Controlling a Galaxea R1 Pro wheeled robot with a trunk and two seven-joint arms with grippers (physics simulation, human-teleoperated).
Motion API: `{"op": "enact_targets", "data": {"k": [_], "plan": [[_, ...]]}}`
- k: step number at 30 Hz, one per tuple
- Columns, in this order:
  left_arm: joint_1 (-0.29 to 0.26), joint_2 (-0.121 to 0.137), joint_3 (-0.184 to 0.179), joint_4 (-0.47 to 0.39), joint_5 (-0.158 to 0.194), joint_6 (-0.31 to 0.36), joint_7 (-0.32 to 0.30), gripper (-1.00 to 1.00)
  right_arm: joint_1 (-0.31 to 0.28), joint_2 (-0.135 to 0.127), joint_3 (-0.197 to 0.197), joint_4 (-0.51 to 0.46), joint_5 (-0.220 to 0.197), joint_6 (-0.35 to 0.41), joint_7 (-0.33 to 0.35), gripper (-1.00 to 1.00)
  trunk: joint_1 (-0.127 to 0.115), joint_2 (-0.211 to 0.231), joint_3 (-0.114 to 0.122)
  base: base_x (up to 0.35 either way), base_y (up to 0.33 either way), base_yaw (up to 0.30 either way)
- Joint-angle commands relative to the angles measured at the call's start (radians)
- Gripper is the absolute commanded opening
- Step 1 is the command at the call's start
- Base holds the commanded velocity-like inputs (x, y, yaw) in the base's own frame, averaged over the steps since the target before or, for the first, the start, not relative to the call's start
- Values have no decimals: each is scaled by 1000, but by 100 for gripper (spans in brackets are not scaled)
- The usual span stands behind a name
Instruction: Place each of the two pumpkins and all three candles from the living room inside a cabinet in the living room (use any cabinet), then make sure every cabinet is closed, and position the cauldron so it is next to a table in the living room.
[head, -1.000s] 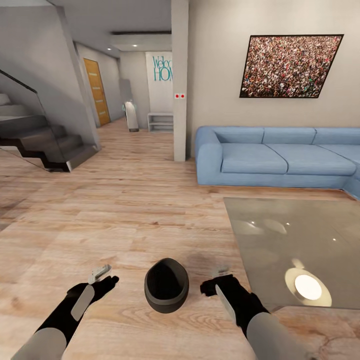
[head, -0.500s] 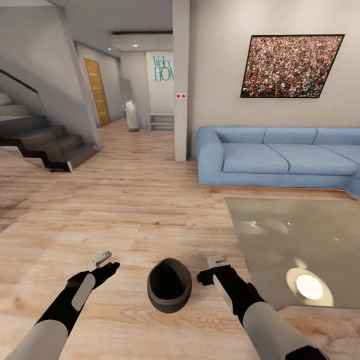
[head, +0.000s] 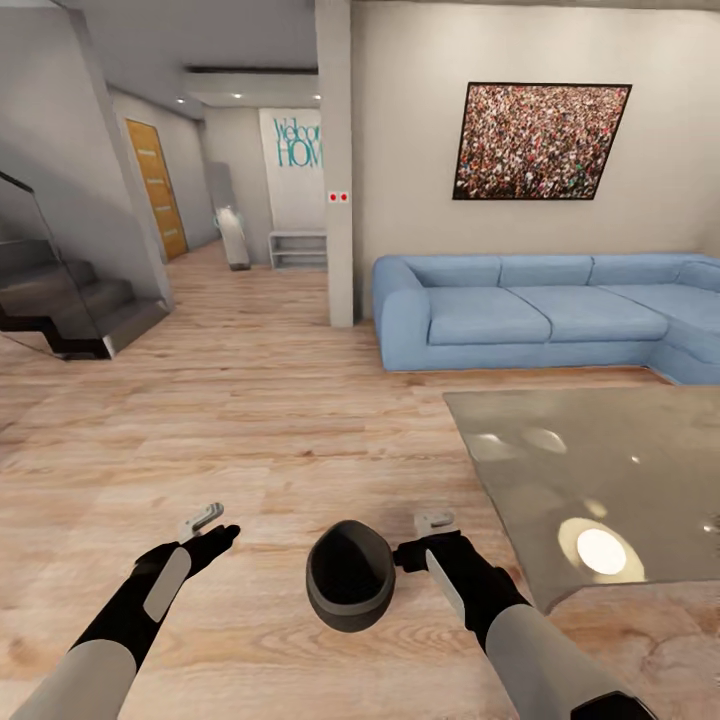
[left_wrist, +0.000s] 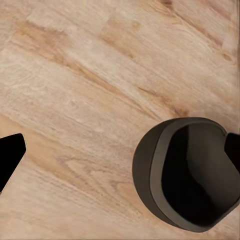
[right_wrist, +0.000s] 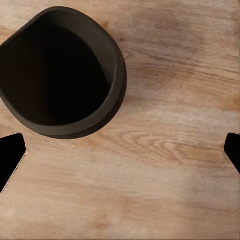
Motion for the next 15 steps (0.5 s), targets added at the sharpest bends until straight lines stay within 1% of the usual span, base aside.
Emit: {"op": "enact_targets", "data": {"k": [1,11,15], "plan": [[0,0,-1,-2,11,5,7,100,-1,0,4,-1,-6,5,-5,100,0,0,0,0,334,-243],[0,-1,-2,-1,10,6,7,100,-1,0,4,-1,-7,4,-6,100,0,0,10,58,334,-243],[0,-8,-1,1,10,6,7,100,-1,0,3,0,-8,4,-5,100,0,0,14,95,334,-243]]}}
